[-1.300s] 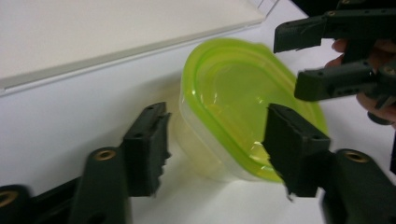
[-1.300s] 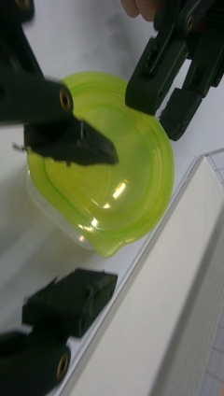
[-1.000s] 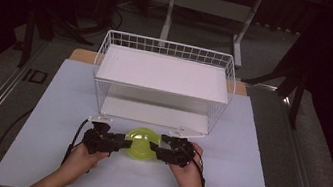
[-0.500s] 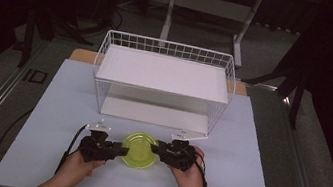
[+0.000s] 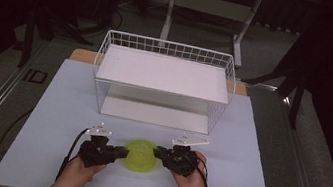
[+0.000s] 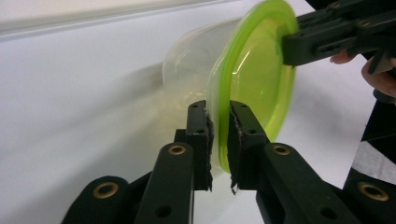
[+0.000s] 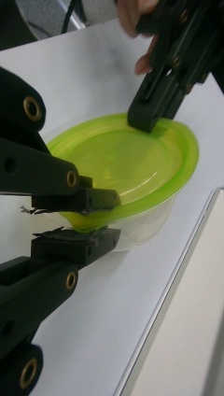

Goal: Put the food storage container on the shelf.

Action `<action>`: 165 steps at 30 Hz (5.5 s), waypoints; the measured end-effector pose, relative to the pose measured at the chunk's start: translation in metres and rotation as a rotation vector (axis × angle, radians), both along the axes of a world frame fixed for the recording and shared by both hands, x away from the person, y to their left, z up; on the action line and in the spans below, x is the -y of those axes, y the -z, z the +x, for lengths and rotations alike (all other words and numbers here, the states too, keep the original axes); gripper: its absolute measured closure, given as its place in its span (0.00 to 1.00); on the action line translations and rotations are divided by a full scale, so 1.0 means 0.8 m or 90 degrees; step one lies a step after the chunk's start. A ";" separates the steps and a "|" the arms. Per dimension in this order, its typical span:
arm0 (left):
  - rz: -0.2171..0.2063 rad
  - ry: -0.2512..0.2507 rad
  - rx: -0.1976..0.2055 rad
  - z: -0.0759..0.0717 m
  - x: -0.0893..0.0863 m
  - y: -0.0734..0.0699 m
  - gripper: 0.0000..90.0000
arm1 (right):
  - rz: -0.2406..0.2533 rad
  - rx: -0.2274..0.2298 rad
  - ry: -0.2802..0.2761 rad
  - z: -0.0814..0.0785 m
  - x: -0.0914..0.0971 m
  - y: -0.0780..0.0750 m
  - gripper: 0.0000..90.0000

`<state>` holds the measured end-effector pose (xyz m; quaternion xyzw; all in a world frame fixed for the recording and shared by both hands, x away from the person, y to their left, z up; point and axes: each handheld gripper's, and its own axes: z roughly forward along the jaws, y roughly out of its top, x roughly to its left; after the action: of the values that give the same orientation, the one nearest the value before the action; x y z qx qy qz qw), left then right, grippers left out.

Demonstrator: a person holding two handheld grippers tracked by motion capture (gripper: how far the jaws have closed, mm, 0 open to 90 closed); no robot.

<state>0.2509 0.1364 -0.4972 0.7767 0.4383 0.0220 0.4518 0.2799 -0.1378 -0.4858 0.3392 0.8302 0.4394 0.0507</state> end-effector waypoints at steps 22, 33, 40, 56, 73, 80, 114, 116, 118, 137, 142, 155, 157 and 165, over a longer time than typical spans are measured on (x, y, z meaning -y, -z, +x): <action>-0.050 -0.033 0.099 0.050 0.006 -0.044 0.91 | 0.046 0.065 0.055 0.041 0.010 -0.058 0.89; -0.040 -0.047 0.083 0.085 0.013 -0.016 0.90 | 0.033 0.042 0.079 0.072 0.009 -0.032 0.89; -0.039 -0.053 0.080 0.103 0.015 0.000 0.90 | 0.029 0.036 0.093 0.090 0.008 -0.015 0.89; -0.032 -0.057 0.082 0.134 0.020 0.010 0.90 | 0.013 0.051 0.116 0.114 0.008 -0.002 0.88; -0.053 -0.107 0.110 0.150 0.016 0.016 0.68 | 0.007 0.090 0.178 0.131 0.002 0.004 0.64; -0.059 -0.127 0.126 0.156 0.020 0.018 0.64 | 0.013 0.111 0.214 0.135 0.002 0.009 0.56; -0.095 -0.041 0.200 0.058 -0.015 0.014 0.02 | -0.023 0.087 0.128 0.066 -0.041 0.029 1.00; -0.111 -0.046 0.203 0.059 -0.017 0.015 0.02 | -0.027 0.081 0.129 0.073 -0.045 0.034 1.00; -0.118 -0.044 0.198 0.060 -0.018 0.017 0.02 | -0.028 0.073 0.137 0.081 -0.049 0.039 1.00; -0.110 -0.032 0.212 0.059 -0.016 0.018 0.02 | -0.011 0.061 0.214 0.125 -0.043 0.041 0.99; -0.103 -0.038 0.216 0.059 -0.018 0.019 0.02 | -0.010 0.056 0.211 0.131 -0.050 0.043 0.99; -0.100 -0.029 0.221 0.060 -0.016 0.019 0.02 | -0.003 0.052 0.202 0.125 -0.057 0.045 0.94; -0.102 -0.027 0.224 0.060 -0.016 0.018 0.02 | -0.003 0.048 0.195 0.117 -0.055 0.046 0.93; -0.096 -0.024 0.236 0.054 -0.007 0.013 0.02 | 0.009 0.053 0.170 0.089 -0.043 0.038 0.75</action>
<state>0.2945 0.1422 -0.5077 0.7152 0.3625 0.1400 0.5809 0.3509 -0.1033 -0.5164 0.4284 0.7718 0.4482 0.1410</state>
